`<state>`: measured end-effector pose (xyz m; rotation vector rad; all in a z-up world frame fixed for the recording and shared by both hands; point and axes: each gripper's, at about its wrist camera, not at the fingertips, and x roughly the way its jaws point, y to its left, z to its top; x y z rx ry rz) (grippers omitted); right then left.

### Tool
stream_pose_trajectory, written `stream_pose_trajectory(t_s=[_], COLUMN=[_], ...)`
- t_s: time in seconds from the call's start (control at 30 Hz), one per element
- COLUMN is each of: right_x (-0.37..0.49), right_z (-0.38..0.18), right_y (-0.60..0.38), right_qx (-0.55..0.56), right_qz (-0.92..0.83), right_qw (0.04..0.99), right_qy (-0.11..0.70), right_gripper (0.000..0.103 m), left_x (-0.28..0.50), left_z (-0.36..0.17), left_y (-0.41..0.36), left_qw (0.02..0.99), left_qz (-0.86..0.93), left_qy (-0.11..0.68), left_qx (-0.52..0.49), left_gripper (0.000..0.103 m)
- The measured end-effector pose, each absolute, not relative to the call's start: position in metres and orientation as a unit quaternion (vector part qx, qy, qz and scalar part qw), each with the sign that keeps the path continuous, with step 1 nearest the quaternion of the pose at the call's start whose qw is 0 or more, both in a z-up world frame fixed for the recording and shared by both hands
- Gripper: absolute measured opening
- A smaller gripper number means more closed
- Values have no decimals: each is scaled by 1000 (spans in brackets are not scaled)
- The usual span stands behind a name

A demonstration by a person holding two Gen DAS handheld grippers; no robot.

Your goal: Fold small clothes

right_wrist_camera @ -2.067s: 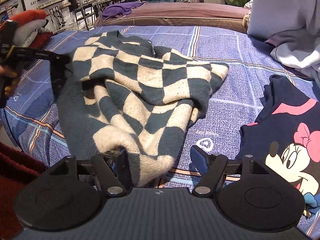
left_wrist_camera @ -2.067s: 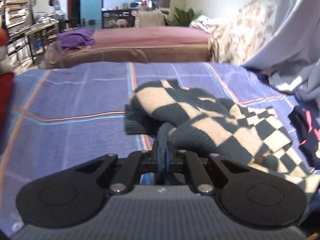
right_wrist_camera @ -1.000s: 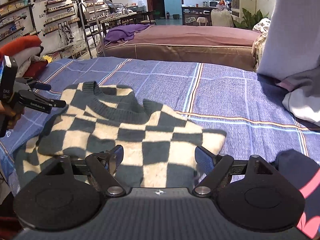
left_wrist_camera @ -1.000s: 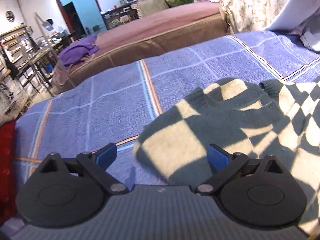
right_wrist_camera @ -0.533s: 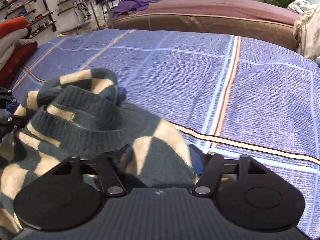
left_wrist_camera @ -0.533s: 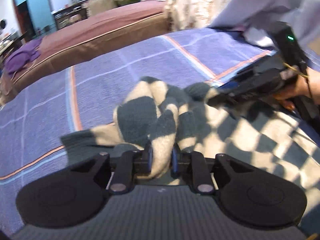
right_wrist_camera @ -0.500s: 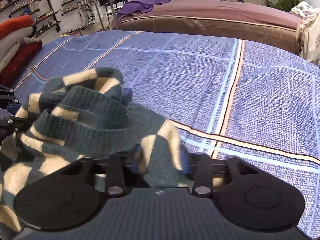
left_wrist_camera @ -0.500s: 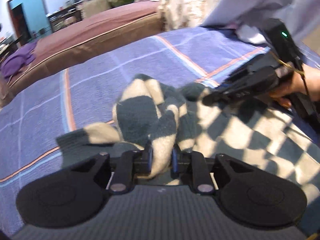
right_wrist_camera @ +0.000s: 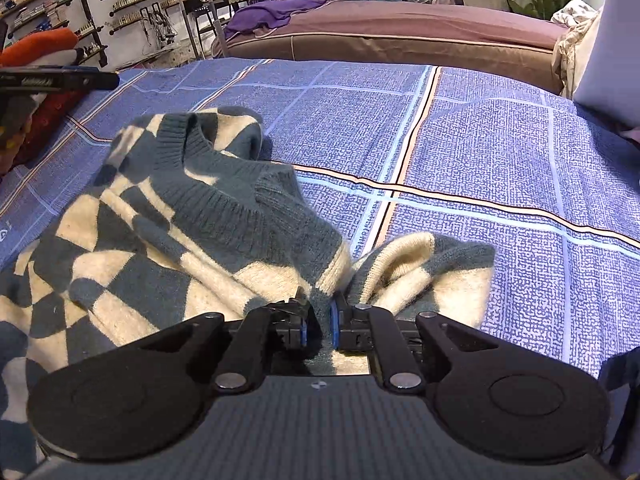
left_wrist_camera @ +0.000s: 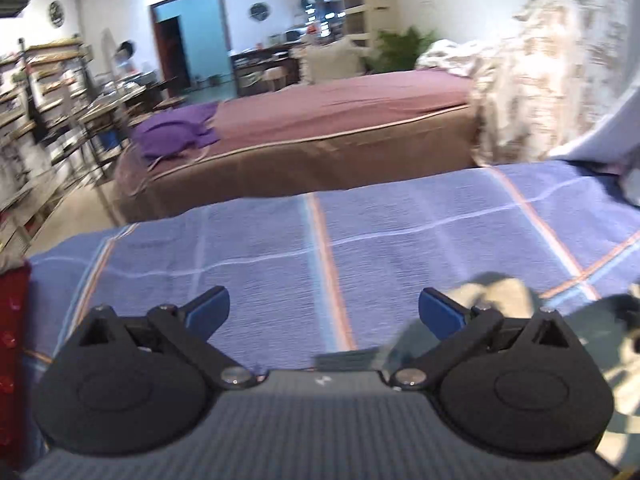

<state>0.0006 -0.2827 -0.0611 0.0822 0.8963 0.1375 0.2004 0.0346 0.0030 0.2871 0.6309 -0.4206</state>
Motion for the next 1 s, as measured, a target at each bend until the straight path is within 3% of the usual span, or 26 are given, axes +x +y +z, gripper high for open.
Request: stream_pose_trajectory(t_s=[0.07, 0.13, 0.3, 0.4, 0.5, 0.73, 0.9, 1.0], right_x=[3, 3, 1, 0, 1, -1, 2, 9], right_z=[-64, -66, -66, -66, -66, -65, -63, -62], right_y=[-283, -283, -283, -282, -281, -281, -280, -279], right_qx=[47, 43, 50, 51, 51, 54, 49, 41], right_qz=[63, 64, 62, 59, 55, 52, 46, 42], right_qw=[900, 901, 901, 900, 901, 902, 903, 904], right_qy=[430, 427, 427, 428, 428, 426, 425, 424], right_gripper=[17, 17, 18, 18, 19, 19, 18, 18], left_x=[224, 241, 249, 236, 234, 237, 225, 226], left_z=[-16, -38, -77, -87, -86, -29, 43, 72], left_y=[41, 46, 42, 15, 3, 70, 144, 176], left_qw=[904, 882, 850, 850, 847, 900, 954, 955], left_qz=[-189, -193, -246, -264, -279, -184, -47, 15], left_qy=[351, 409, 463, 446, 443, 396, 290, 284], left_qx=[156, 136, 46, 90, 88, -1, 64, 90], left_gripper=[85, 61, 57, 56, 11, 9, 9, 9])
